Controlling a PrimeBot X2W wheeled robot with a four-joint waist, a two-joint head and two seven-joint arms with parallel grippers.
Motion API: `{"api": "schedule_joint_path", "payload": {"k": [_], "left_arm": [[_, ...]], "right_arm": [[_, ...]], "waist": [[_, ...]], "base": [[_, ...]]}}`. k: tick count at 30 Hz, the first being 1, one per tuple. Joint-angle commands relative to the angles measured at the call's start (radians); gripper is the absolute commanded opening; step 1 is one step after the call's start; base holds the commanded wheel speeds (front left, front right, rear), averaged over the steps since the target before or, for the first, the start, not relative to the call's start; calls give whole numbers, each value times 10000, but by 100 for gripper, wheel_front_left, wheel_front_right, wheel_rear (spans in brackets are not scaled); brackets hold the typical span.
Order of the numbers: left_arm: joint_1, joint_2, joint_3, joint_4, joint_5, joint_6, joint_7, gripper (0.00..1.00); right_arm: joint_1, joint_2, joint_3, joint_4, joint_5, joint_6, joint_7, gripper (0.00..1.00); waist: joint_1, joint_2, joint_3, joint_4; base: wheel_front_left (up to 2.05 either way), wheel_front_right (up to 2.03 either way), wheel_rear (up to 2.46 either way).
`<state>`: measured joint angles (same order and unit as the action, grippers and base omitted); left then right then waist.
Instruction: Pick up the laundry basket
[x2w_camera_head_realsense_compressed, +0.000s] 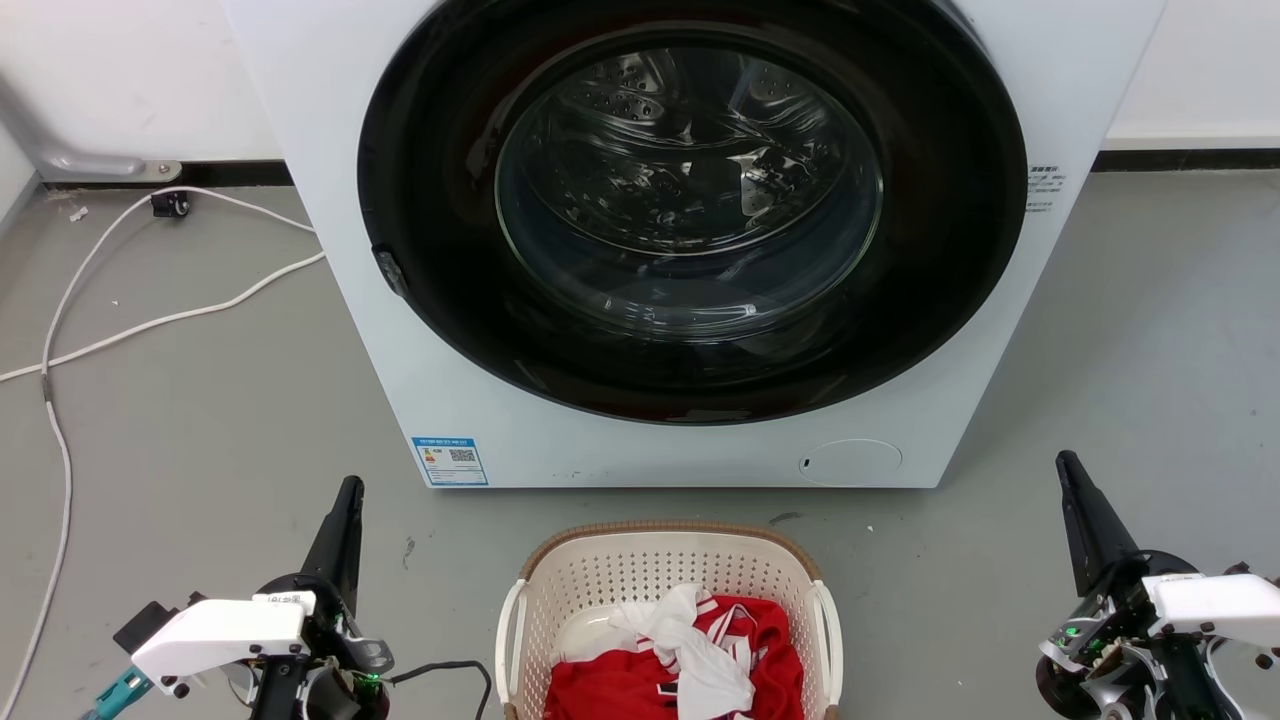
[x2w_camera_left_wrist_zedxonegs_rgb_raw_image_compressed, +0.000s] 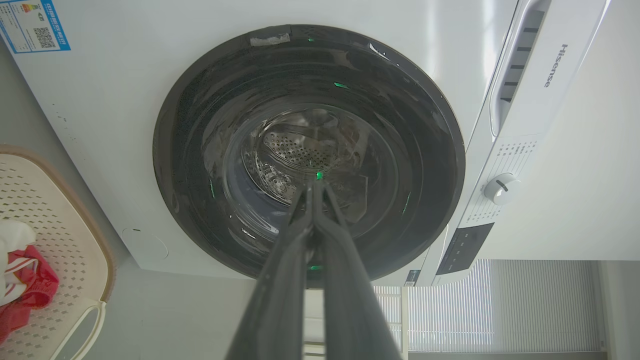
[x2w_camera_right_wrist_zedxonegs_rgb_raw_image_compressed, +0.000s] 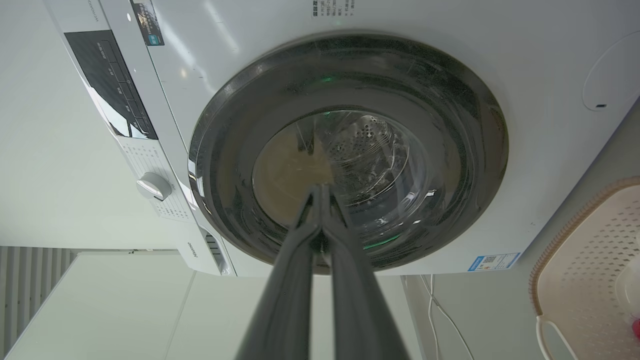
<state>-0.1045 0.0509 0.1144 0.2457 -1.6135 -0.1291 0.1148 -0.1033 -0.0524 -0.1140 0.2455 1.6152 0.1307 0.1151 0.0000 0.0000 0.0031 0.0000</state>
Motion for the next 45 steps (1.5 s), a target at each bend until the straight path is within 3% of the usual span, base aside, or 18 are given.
{"api": "schedule_joint_path", "payload": {"k": [1, 26, 27, 32, 45], "left_arm": [[-92, -12, 31, 10, 29, -38, 31, 0], [-91, -12, 32, 9, 30, -38, 31, 0], [-1, -2, 0, -1, 1, 0, -3, 100], [370, -52, -45, 396, 2, 13, -16, 100], [566, -42, -188, -47, 289, 8, -672, 100]], "right_arm": [[-114, 29, -11, 11, -56, 0, 16, 0], [-114, 31, -12, 11, -59, 0, 18, 0], [0, 0, -2, -1, 0, 0, -1, 100], [379, 34, 27, 380, -1, -2, -12, 100], [608, 30, 408, -213, -275, -1, -669, 100]], "waist": [[0, 0, 0, 0], [0, 0, 0, 0], [0, 0, 0, 0], [0, 0, 0, 0], [0, 0, 19, 10]], "base": [[0, 0, 0], [0, 0, 0], [0, 0, 0], [0, 0, 0], [0, 0, 0]]}}
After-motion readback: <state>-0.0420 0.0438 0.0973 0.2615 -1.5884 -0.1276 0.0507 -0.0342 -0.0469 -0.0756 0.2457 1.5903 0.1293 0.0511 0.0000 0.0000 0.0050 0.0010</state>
